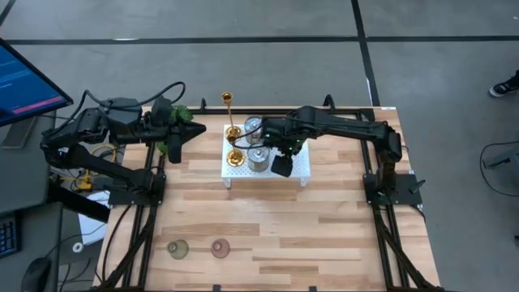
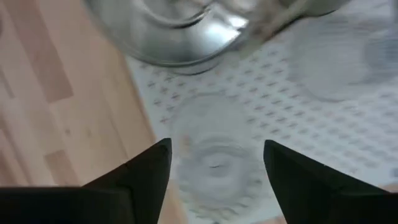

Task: Pick & Place candle stick holders
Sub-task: Put the transparent glass candle holder on the shelf, then put the green glass candle holder on the shelf

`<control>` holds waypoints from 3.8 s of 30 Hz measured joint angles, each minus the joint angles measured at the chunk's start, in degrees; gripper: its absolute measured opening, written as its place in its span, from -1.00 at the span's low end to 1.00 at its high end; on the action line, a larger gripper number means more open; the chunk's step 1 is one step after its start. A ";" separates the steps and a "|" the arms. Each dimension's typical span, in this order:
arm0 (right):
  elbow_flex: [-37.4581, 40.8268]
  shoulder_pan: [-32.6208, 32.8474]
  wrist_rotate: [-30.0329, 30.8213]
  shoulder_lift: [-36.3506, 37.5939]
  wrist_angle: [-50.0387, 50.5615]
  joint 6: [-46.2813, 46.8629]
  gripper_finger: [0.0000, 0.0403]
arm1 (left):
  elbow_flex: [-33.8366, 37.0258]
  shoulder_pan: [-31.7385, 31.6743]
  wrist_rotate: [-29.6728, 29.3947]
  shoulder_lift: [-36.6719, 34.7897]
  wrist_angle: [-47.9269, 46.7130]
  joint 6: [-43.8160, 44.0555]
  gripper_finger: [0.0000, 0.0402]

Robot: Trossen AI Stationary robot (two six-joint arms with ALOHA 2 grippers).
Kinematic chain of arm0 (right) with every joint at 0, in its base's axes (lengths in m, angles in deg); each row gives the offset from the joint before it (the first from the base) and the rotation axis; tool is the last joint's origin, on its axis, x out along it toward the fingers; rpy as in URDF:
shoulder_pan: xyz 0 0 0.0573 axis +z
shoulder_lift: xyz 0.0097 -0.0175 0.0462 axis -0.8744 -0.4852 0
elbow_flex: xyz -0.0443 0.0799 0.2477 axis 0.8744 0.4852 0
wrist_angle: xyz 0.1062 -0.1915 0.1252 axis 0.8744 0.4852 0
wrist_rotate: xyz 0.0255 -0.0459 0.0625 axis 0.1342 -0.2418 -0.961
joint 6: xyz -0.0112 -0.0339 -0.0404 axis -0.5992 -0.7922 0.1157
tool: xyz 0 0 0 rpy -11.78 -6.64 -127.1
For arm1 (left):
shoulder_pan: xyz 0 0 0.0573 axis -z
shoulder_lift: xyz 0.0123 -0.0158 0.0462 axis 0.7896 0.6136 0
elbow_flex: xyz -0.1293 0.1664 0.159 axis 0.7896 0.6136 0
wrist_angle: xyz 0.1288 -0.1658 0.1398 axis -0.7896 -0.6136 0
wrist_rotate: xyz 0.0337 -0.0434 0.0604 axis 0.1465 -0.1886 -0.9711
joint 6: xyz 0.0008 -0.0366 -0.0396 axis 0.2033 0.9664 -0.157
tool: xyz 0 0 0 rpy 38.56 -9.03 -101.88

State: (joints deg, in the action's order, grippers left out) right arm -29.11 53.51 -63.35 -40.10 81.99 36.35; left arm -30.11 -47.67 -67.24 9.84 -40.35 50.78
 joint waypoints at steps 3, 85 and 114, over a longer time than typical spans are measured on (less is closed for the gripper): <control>-1.95 -0.08 2.54 0.52 0.73 -0.03 0.19 | 0.00 -0.01 0.00 0.00 0.02 0.00 -0.85; 49.26 1.03 19.19 47.16 -36.40 9.22 -1.00 | 0.25 0.27 30.23 3.11 -40.53 12.46 -0.92; 49.14 9.06 18.67 45.67 -30.91 12.77 -1.00 | 22.71 46.18 27.10 11.55 -18.14 46.14 0.58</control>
State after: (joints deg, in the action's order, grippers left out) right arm 20.03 62.57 -44.68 5.57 51.08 49.12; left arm -7.41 -1.49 -40.14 21.39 -58.50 96.92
